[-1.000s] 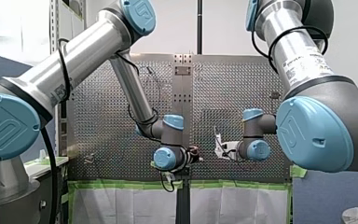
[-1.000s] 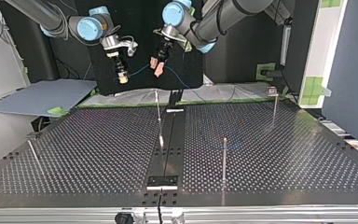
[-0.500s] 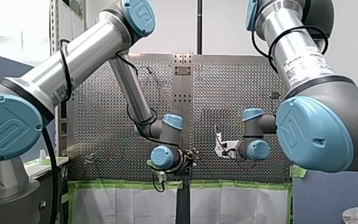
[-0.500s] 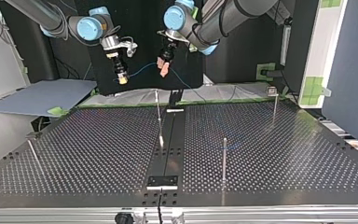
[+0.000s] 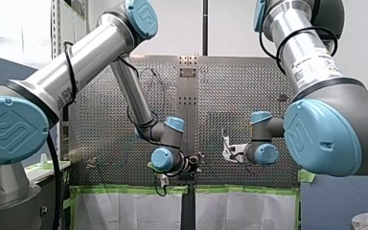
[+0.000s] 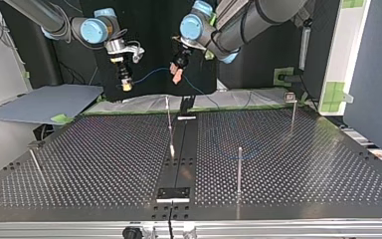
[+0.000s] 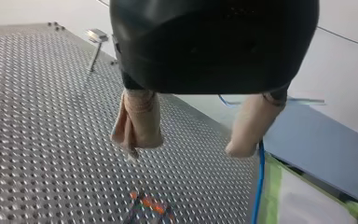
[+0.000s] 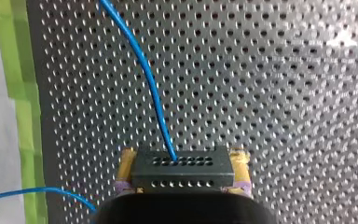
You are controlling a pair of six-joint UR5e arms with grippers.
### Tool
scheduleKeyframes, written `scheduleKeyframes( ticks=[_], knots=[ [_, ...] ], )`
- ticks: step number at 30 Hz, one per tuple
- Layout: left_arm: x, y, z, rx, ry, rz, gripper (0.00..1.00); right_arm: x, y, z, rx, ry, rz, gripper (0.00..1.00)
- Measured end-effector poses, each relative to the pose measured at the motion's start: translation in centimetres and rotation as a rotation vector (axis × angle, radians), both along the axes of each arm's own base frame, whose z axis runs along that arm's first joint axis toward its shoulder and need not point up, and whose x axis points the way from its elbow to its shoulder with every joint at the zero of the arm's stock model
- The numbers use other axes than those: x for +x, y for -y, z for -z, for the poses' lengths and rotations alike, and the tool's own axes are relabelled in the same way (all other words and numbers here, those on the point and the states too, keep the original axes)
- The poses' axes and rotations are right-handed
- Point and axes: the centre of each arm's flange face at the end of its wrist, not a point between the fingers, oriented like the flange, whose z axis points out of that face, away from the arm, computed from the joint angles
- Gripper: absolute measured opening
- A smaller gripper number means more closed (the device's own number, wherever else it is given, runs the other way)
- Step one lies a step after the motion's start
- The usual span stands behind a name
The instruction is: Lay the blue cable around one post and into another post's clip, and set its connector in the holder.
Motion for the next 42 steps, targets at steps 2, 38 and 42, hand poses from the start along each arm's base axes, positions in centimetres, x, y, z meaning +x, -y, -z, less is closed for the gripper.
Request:
scheduleKeyframes(
  ticks=[2,38,42],
  knots=[
    [0.6,-0.8,0.2,0.030,-0.010,-0.001,1.00,-0.3,0.2,0.0,-0.002,-0.003,0.023,0.01],
    [0.1,0.8,-0.1,-0.045,-0.004,0.117,1.00,1.5,-0.9,-0.1,-0.017,0.002,-0.045,0.01],
    [0.0,0.9,-0.1,-0.045,-0.003,0.113,1.00,2.0,-1.2,-0.2,-0.023,0.008,-0.086,0.01]
  ],
)
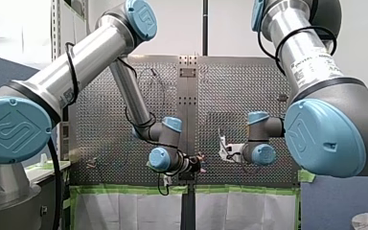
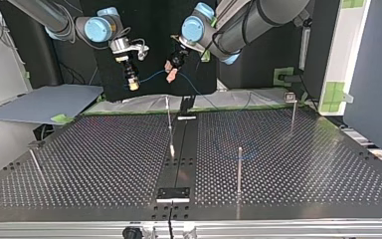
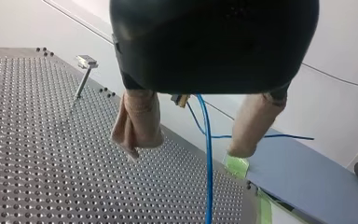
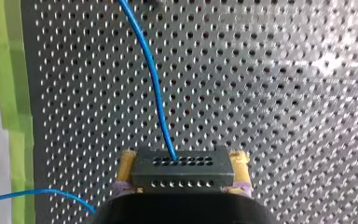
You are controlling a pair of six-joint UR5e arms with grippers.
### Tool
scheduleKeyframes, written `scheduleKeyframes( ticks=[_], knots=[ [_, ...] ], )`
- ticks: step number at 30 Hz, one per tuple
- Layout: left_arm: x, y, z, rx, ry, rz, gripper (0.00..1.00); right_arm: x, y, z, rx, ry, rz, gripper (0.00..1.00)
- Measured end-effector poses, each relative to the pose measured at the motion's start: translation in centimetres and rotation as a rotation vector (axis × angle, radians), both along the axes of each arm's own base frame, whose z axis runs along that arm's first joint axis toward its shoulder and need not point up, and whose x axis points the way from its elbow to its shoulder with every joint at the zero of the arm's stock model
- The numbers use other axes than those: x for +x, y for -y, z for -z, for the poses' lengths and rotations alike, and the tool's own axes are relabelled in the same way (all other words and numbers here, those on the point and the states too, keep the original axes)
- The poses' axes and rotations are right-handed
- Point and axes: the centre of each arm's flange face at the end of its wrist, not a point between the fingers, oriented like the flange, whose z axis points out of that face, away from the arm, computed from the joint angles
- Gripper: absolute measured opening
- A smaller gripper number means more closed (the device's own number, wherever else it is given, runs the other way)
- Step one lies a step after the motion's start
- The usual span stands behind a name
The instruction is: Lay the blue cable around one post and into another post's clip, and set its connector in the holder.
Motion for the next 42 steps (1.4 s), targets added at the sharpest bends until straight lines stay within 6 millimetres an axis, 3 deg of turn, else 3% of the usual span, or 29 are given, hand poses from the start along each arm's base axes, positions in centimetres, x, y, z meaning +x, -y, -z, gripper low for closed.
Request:
scheduleKeyframes(
  ticks=[7,9,10,11,12,13,15,28,37,42],
  knots=[
    [0.1,-0.1,0.0,-0.004,0.006,-0.023,1.00,0.6,-0.4,-0.1,-0.004,0.009,-0.040,0.01],
    [0.2,0.0,-0.1,-0.018,0.012,-0.028,0.61,0.7,-0.4,-0.1,-0.004,0.010,-0.044,0.01],
    [0.3,0.0,-0.2,-0.025,0.015,-0.029,0.61,0.7,-0.4,-0.1,-0.003,0.012,-0.044,0.01],
    [0.4,0.1,-0.2,-0.033,0.020,-0.031,0.42,0.7,-0.4,-0.1,-0.002,0.014,-0.044,0.01],
    [0.4,0.2,-0.3,-0.038,0.024,-0.034,0.32,0.7,-0.4,-0.1,-0.001,0.015,-0.044,0.01],
    [0.5,0.2,-0.3,-0.041,0.028,-0.037,0.32,0.7,-0.4,-0.2,0.000,0.016,-0.044,0.01],
    [0.5,0.2,-0.4,-0.045,0.038,-0.048,0.00,0.7,-0.4,-0.1,0.001,0.018,-0.044,0.01],
    [1.1,-0.7,-0.3,0.022,0.090,-0.140,0.00,0.3,0.2,-0.3,0.016,0.062,-0.023,0.01],
    [1.6,0.1,2.0,-0.021,0.091,-0.145,0.00,0.1,1.3,-0.6,-0.014,0.087,0.024,0.01],
    [2.1,0.7,2.7,-0.035,0.092,-0.147,0.00,0.1,1.8,0.4,-0.009,0.088,0.043,0.01]
  ],
)
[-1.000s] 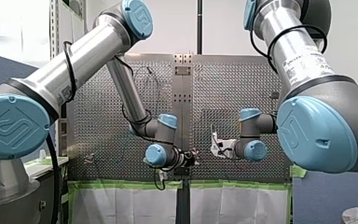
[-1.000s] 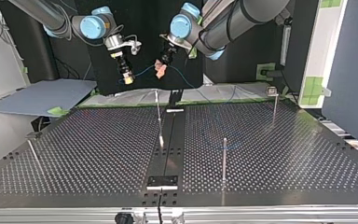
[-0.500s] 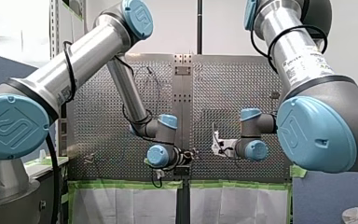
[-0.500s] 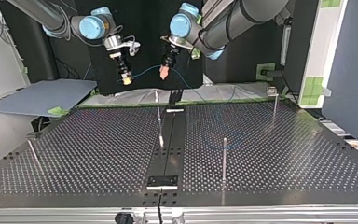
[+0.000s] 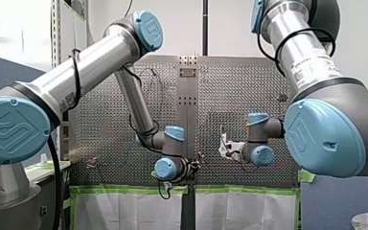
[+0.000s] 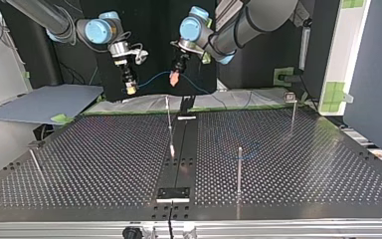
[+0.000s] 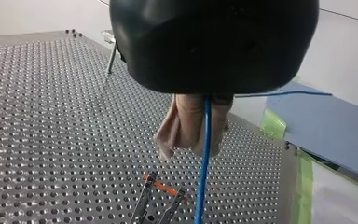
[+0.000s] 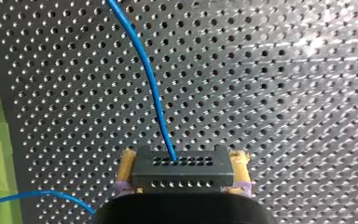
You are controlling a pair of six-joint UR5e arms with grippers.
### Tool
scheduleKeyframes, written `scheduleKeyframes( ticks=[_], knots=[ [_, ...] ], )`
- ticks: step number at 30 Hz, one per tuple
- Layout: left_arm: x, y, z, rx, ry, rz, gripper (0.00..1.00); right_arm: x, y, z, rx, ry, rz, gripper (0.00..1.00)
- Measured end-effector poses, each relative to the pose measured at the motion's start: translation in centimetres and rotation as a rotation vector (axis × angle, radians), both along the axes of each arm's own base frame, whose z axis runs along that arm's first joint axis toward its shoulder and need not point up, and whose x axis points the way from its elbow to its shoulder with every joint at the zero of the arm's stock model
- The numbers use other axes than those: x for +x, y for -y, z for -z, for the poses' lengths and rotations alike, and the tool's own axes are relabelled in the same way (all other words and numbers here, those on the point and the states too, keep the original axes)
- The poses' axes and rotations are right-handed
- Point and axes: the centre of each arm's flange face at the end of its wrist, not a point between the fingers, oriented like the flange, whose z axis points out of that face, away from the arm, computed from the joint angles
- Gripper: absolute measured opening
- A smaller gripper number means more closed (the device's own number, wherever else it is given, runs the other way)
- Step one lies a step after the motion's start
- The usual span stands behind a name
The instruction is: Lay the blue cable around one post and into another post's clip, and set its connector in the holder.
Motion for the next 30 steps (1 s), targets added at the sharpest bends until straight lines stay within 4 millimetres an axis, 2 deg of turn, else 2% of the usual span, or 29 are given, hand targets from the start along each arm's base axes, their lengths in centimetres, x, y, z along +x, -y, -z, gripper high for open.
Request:
scheduleKeyframes(
  ticks=[6,9,14,18,23,30],
  knots=[
    [0.9,0.1,-0.2,-0.007,0.003,-0.010,0.00,0.0,0.4,2.4,0.040,-0.017,0.008,0.01],
    [1.3,0.0,-0.3,-0.010,0.007,-0.010,0.00,0.0,0.7,2.9,0.047,-0.018,0.012,0.01],
    [1.9,0.4,-0.2,-0.014,0.011,-0.005,0.00,0.0,2.2,2.6,0.032,-0.006,0.029,0.01],
    [2.3,0.6,0.0,-0.015,0.011,-0.005,0.00,-0.4,2.8,2.6,0.037,-0.009,0.047,0.01],
    [2.8,1.0,1.3,0.001,-0.005,-0.005,0.00,-0.8,3.4,2.5,0.034,-0.006,0.065,0.01],
    [3.7,1.3,1.4,-0.007,0.000,-0.015,0.00,-1.5,4.6,2.3,0.030,0.000,0.085,0.01]
  ],
)
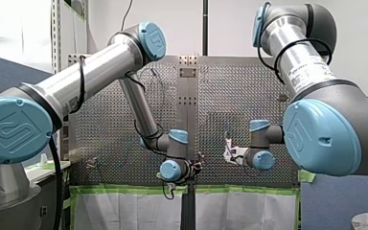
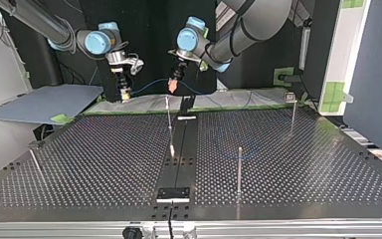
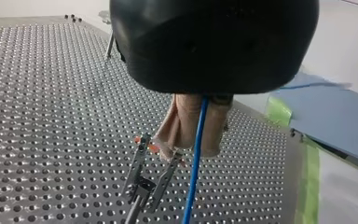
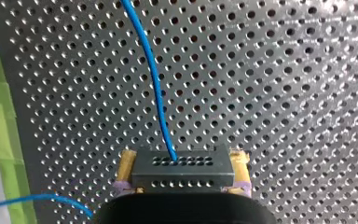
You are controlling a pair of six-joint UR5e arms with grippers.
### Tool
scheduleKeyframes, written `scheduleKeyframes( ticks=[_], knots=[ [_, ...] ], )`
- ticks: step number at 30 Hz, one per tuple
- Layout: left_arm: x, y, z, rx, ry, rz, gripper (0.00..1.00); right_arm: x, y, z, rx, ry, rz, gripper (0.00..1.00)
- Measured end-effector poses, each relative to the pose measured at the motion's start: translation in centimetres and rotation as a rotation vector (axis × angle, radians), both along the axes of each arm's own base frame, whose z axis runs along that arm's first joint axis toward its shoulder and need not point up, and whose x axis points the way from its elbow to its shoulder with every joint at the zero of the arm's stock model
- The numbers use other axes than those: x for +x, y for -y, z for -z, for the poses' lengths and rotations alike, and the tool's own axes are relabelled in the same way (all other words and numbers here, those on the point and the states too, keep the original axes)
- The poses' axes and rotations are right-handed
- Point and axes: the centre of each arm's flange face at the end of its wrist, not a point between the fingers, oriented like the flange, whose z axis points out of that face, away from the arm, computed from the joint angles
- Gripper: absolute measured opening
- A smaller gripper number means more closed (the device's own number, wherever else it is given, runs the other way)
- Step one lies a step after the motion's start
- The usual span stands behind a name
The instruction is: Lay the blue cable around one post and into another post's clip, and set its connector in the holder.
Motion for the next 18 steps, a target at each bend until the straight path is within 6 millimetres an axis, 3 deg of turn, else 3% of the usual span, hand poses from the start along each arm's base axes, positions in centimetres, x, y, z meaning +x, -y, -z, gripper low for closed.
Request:
scheduleKeyframes(
  ticks=[11,18],
  knots=[
    [1.7,-0.2,-0.6,-0.013,0.024,-0.043,0.00,0.1,2.0,-1.0,0.011,-0.008,0.010,0.01],
    [4.5,-1.4,-1.3,-0.012,0.049,-0.084,0.00,0.0,2.5,-1.1,0.019,-0.012,0.015,0.01]
  ],
)
